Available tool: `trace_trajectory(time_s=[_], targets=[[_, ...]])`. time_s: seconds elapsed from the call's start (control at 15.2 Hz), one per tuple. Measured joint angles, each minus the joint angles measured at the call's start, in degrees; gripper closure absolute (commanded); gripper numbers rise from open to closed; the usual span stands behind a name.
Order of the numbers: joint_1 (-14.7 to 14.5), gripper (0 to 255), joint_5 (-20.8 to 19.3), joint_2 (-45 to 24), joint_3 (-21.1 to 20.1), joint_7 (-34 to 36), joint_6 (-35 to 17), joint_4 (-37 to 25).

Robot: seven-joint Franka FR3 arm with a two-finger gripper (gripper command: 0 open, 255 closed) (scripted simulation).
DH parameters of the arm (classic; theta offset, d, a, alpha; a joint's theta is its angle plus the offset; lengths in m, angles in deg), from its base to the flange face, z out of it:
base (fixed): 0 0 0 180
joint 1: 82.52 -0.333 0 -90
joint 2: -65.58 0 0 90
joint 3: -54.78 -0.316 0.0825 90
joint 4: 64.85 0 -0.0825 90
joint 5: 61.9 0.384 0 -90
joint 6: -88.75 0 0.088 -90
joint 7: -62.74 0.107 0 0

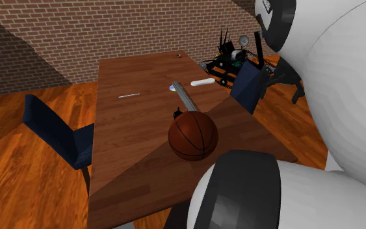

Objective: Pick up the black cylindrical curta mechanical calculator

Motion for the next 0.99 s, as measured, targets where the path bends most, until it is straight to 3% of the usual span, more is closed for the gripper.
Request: trace_trajectory(time_s=[0.26,0.99], targets=[[-0.7,0,1.5,-1.2,-1.5,1.8,-2.7,1.7],[-4.7,0,9.0,-11.5,-10.4,11.1,-18.2,6.9]])
